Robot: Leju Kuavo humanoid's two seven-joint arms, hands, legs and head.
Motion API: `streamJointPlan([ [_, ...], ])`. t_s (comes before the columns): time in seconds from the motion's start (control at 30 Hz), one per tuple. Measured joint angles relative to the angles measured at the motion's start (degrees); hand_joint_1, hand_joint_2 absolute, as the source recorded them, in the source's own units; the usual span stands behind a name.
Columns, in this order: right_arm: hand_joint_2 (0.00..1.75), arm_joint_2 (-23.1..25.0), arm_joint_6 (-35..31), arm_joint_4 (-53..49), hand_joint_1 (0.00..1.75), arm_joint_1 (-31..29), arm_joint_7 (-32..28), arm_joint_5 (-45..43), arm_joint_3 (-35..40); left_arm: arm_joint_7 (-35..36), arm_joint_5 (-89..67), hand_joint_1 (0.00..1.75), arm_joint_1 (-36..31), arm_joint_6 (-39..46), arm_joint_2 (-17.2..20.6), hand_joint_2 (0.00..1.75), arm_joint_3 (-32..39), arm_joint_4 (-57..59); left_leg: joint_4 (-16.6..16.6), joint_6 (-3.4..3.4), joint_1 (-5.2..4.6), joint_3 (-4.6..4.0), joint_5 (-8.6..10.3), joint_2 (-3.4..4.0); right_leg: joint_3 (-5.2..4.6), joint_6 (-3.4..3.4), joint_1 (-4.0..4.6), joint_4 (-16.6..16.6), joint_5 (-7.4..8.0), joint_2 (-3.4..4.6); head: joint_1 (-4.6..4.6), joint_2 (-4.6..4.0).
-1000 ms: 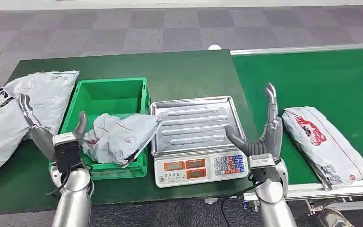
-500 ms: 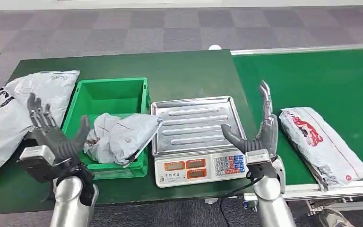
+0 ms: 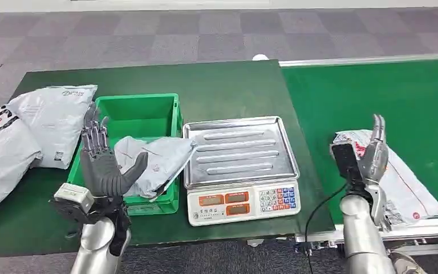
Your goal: Moved the parcel from conveyor to table for the left to box.
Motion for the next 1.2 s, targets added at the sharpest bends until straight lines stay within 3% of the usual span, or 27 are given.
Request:
streamJointPlan([
  [0.27, 1.75, -4.0, -0.1, 17.2, 0.0, -4.0, 10.2, 0.0, -8.6, 0.0, 0.2, 0.0, 0.1, -1.6, 0.1, 1.75, -0.3, 0.0, 0.0, 0.0, 0.0, -0.03, -0.02, 0.0, -0.02, 0.0, -0.01, 0.0, -0.02, 0.02, 0.0, 0.0],
  [0.57, 1.75, -8.7, 11.2, 34.9, 0.0, -8.9, 24.0, 5.3, -10.9, 0.3, -1.2, 0.0, -0.1, -3.3, 0.1, 1.75, -0.3, 0.3, 0.0, 0.02, -0.01, 0.05, -0.03, 0.07, 0.02, 0.01, 0.01, 0.0, -0.01, 0.06, 0.0, 0.0],
  [0.97, 1.75, -9.6, 15.1, 40.6, 0.0, -12.9, 28.2, 8.2, -10.9, 0.9, -1.4, 0.0, -0.3, -3.5, 0.3, 1.75, -0.3, 0.7, 0.0, 0.04, 0.01, 0.19, -0.04, 0.08, 0.23, 0.02, 0.01, 0.0, 0.0, 0.06, 0.0, 0.0],
  [1.0, 1.75, -9.6, 15.3, 40.8, 0.56, -13.1, 28.2, 8.2, -10.9, 1.1, -1.3, 0.0, -0.3, -3.6, 0.4, 1.75, -0.3, 0.7, 0.0, 0.04, 0.01, 0.21, -0.04, 0.08, 0.27, 0.03, 0.01, 0.0, 0.0, 0.06, 0.0, 0.0],
  [1.03, 1.75, -9.6, 15.4, 40.9, 1.75, -13.1, 28.2, 8.2, -10.9, 1.2, -1.3, 0.0, -0.3, -3.7, 0.4, 1.75, -0.2, 0.7, 0.0, 0.05, 0.01, 0.24, -0.04, 0.08, 0.3, 0.03, 0.01, -0.1, 0.0, 0.06, 0.0, -0.02],
  [1.2, 1.75, -9.6, 15.9, 41.4, 1.75, -13.5, 28.0, 8.3, -10.9, 1.2, -1.3, 0.0, -0.3, -3.9, 0.4, 1.75, 0.2, 0.7, 0.0, 0.06, 0.01, 0.36, -0.05, 0.09, 0.44, 0.03, 0.02, -0.1, 0.0, 0.06, 0.02, 0.0],
])
